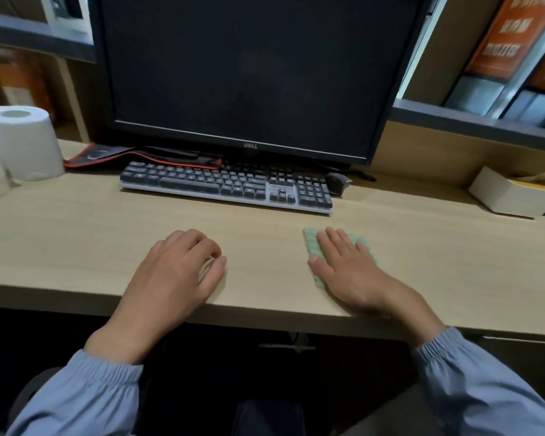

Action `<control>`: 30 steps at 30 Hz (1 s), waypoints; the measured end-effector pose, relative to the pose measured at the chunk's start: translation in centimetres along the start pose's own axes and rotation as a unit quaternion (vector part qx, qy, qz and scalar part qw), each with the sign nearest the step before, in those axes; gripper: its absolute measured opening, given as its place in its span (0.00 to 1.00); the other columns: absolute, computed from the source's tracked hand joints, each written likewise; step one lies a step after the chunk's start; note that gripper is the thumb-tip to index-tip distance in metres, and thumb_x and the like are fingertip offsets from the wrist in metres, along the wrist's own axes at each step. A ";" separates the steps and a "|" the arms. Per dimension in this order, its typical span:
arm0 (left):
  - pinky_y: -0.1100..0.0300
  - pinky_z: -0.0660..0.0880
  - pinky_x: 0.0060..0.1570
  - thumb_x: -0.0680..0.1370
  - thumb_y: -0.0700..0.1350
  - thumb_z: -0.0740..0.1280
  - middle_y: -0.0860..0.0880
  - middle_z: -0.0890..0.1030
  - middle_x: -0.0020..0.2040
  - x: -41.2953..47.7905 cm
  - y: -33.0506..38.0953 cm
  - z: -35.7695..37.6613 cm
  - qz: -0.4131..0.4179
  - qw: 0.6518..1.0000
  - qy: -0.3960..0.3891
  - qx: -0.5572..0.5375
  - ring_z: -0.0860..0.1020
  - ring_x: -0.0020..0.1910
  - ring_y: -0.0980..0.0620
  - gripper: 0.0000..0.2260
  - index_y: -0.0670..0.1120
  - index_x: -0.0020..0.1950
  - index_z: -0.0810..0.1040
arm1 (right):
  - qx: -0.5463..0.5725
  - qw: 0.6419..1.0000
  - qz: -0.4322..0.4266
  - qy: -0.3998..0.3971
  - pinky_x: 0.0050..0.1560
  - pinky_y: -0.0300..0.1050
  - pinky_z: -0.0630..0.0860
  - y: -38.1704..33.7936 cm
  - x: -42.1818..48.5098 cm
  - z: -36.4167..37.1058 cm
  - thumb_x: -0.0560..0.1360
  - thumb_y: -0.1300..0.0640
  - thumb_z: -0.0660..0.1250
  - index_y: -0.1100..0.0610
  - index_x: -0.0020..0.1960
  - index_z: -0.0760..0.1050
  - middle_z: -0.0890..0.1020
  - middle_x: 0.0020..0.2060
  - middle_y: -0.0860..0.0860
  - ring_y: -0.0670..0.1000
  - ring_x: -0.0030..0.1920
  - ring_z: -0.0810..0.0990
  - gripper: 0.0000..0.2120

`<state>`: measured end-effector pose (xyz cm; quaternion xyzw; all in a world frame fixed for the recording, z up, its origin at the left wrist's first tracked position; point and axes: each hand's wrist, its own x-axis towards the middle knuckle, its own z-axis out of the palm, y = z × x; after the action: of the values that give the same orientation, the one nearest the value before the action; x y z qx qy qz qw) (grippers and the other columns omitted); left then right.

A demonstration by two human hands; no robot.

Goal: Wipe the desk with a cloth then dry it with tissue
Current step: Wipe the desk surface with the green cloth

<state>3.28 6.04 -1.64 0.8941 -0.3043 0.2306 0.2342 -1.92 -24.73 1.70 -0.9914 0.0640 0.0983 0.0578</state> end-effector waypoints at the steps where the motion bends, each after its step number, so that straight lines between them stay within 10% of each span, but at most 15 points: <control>1: 0.48 0.74 0.48 0.80 0.54 0.62 0.53 0.78 0.48 -0.1 -0.4 -0.2 -0.005 1.000 0.002 0.001 0.77 0.48 0.48 0.12 0.49 0.49 0.81 | -0.003 1.000 -0.005 -0.003 0.80 0.53 0.35 -0.6 -0.9 0.4 0.85 0.37 0.40 0.51 0.84 0.36 0.36 0.83 0.48 0.48 0.82 0.32 0.33; 30: 0.50 0.73 0.50 0.81 0.51 0.63 0.55 0.78 0.46 -1.0 -3.0 -0.7 -0.036 0.998 0.046 -0.010 0.77 0.48 0.50 0.10 0.50 0.47 0.81 | -0.011 1.000 -0.003 -0.021 0.81 0.51 0.34 -5.0 -0.2 0.3 0.84 0.37 0.39 0.47 0.84 0.33 0.33 0.82 0.44 0.46 0.80 0.29 0.33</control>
<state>4.35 8.96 -2.52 0.8904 -0.2629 0.2601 0.2653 -1.46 -19.73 1.95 -0.9899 0.0584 0.1195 0.0489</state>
